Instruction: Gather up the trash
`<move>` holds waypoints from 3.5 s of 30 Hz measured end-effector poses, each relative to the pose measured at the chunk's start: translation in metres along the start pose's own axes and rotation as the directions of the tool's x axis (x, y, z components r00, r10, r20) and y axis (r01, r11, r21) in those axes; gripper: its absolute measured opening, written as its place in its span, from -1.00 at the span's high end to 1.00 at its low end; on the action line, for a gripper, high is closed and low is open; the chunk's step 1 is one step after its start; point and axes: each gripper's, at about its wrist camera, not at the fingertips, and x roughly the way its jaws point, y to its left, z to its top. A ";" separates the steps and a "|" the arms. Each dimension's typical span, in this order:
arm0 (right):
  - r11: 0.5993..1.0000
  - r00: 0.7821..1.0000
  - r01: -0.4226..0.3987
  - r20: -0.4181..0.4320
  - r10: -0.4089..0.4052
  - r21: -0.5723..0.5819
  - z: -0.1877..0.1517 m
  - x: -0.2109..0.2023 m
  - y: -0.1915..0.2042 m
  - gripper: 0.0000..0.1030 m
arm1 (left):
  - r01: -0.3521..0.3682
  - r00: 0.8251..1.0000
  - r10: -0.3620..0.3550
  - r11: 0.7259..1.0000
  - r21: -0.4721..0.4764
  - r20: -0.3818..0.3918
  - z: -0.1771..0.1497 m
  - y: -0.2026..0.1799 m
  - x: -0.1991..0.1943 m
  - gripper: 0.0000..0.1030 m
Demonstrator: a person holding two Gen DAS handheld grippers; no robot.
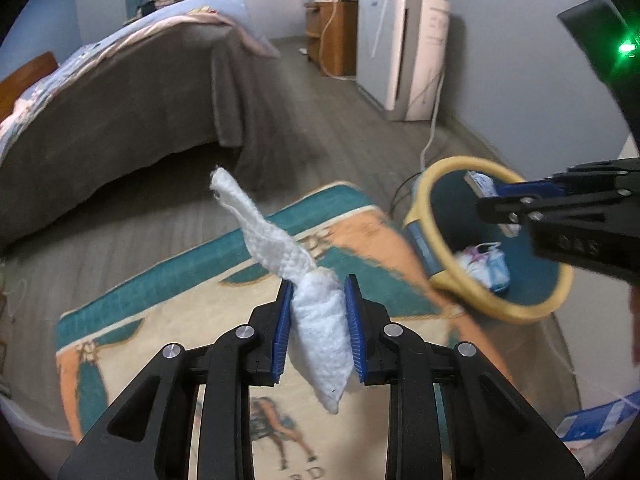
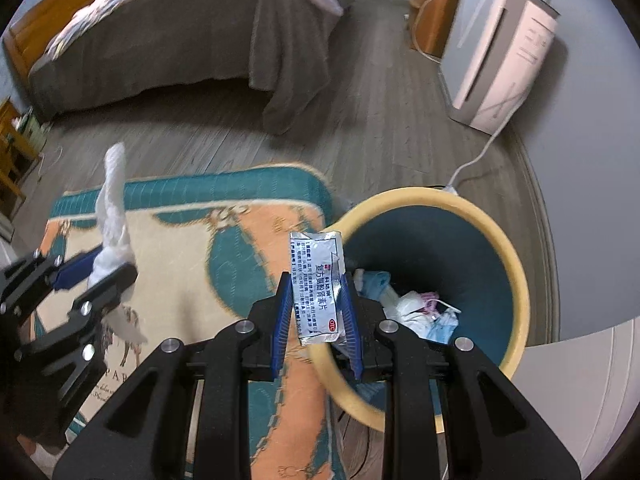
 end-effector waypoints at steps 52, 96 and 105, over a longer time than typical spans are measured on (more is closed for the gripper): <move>0.914 0.991 0.070 0.078 -0.110 0.399 -0.074 -0.082 -0.130 -0.89 | 0.069 0.995 -0.078 0.990 0.125 0.069 0.021 -0.098 -0.084 -0.90; 0.890 0.970 0.158 0.100 -0.220 0.427 -0.120 -0.122 -0.113 -0.89 | 0.001 0.996 -0.004 0.999 0.039 0.088 -0.002 -0.086 -0.119 -0.90; 0.891 0.969 0.161 0.105 -0.225 0.425 -0.121 -0.123 -0.113 -0.89 | -0.002 0.996 -0.003 0.998 0.057 0.089 -0.004 -0.089 -0.122 -0.90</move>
